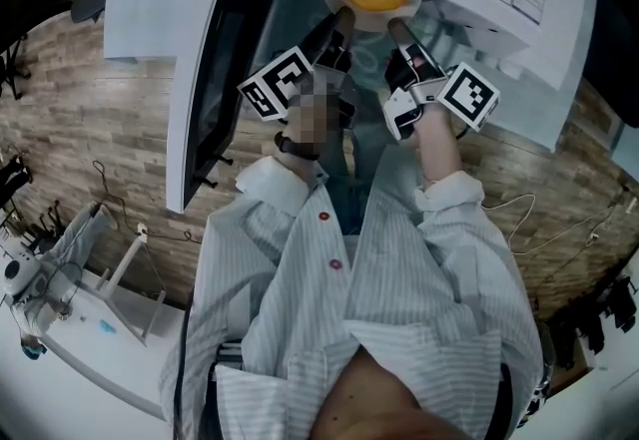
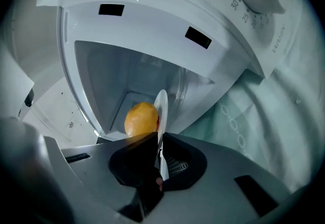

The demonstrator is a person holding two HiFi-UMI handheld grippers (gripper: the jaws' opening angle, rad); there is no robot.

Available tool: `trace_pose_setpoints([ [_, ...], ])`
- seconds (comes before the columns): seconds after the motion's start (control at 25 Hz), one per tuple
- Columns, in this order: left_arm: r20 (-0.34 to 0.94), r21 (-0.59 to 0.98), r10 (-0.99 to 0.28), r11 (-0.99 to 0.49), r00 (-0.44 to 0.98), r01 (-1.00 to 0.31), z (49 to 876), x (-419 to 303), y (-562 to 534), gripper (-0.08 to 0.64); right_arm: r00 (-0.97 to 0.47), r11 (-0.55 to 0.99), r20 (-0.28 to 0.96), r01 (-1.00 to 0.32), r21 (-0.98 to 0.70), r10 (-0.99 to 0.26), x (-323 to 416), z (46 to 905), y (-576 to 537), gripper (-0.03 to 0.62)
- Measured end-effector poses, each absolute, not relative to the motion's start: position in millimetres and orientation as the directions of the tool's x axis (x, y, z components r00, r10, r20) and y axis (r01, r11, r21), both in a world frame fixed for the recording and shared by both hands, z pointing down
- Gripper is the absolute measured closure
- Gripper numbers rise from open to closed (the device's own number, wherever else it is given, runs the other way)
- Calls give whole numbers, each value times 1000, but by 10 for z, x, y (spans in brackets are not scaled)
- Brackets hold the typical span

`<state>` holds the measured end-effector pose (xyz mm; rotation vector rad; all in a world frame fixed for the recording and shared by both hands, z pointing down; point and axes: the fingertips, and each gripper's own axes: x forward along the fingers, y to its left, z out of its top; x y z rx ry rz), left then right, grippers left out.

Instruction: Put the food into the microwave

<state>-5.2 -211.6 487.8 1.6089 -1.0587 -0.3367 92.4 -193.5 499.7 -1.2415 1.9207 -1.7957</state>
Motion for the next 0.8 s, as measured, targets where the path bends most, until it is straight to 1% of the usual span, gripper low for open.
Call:
trace_pose_setpoints([
  [0.64, 349, 833, -746, -31, 567, -553, 5059, -78, -2299, 500, -559, -121, 379, -442, -889, -737, 908, 5160, -2103, 551],
  [0.8, 356, 803, -740, -71, 571, -592, 5057, -56, -2374, 492, -555, -85, 355, -452, -888, -752, 887, 5139, -2194, 546],
])
